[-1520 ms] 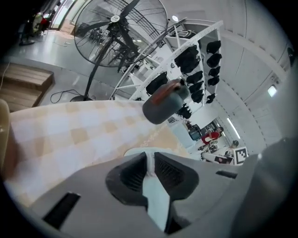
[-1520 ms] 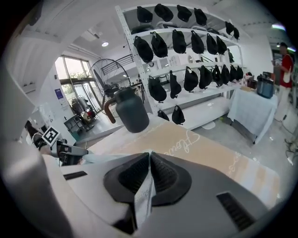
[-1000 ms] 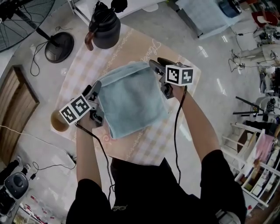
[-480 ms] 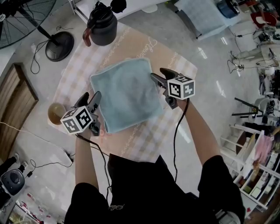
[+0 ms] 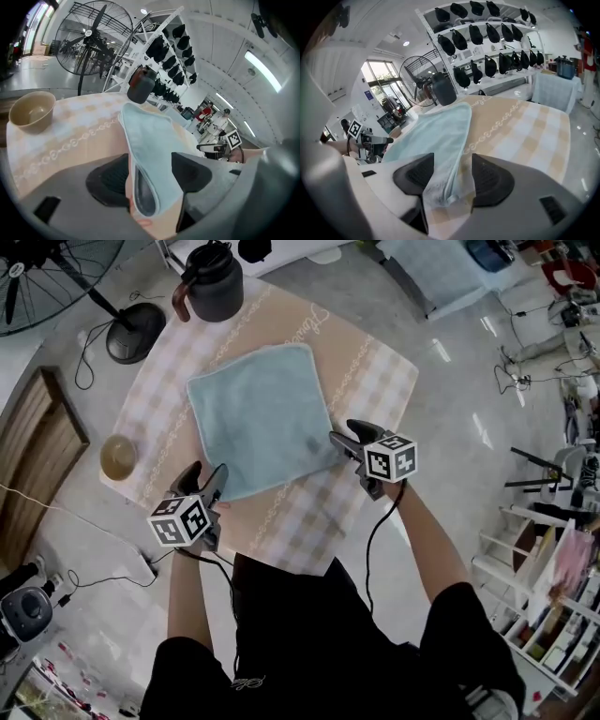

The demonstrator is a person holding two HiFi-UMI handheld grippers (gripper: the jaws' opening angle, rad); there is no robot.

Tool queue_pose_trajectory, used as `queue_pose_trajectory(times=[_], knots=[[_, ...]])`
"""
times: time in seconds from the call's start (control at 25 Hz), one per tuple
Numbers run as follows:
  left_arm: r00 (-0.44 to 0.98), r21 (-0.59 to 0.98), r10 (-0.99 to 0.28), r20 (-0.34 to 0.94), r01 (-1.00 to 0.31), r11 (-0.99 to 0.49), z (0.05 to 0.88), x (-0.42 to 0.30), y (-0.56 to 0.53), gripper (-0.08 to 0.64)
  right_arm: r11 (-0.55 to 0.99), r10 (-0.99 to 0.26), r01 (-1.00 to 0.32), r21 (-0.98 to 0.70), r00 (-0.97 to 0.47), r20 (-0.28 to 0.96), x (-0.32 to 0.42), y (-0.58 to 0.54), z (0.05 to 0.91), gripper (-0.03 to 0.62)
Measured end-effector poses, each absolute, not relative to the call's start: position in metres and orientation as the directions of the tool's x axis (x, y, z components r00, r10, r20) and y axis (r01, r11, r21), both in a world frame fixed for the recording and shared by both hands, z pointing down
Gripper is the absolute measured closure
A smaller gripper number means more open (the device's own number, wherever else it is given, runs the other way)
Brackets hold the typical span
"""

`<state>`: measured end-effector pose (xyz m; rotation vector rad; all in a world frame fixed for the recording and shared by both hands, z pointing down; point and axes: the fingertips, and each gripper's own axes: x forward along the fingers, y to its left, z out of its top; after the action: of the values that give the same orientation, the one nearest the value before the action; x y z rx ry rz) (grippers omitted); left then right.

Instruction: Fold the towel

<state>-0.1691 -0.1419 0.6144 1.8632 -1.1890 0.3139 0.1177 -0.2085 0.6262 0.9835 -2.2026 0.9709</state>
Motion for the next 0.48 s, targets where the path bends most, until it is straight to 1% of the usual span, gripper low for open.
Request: queue_pose_trajectory(times=[0.28, 0.48], knots=[[0.489, 0.48, -0.573, 0.657, -0.858, -0.182, 0.626, -0.153, -0.098, 0.291, 0.545, -0.308, -0.738, -0.398, -0.618, 0.723, 0.117, -0.16, 0.645, 0.36], [0.506, 0.5, -0.563, 0.653, -0.847, -0.181, 0.634, -0.139, -0.081, 0.291, 0.58, -0.27, -0.718, -0.384, -0.615, 0.741, 0.117, -0.144, 0.654, 0.36]])
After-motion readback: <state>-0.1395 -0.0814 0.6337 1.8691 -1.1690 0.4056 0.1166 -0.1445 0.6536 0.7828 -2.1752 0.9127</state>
